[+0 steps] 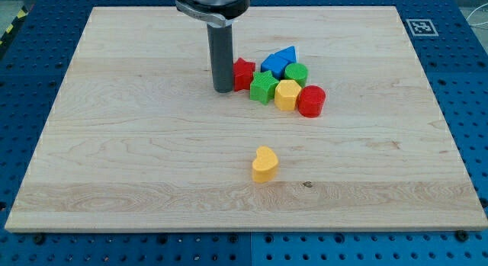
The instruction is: Slide the yellow heart towards the red circle
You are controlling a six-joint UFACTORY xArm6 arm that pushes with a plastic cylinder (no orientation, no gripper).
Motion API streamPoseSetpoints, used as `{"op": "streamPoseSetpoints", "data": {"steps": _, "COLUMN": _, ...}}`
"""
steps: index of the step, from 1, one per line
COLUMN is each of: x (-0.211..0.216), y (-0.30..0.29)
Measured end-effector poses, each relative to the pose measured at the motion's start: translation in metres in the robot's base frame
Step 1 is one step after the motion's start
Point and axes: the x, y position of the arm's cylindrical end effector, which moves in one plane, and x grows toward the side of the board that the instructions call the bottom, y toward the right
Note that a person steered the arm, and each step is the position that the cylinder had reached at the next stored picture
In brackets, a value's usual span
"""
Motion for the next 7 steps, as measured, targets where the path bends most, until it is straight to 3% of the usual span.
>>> {"op": "streamPoseSetpoints", "data": {"steps": 1, "x": 0.009, "y": 0.000}}
{"op": "streamPoseSetpoints", "data": {"steps": 4, "x": 0.143, "y": 0.013}}
{"op": "streamPoseSetpoints", "data": {"steps": 5, "x": 0.168, "y": 0.034}}
{"op": "streamPoseSetpoints", "data": {"steps": 7, "x": 0.145, "y": 0.097}}
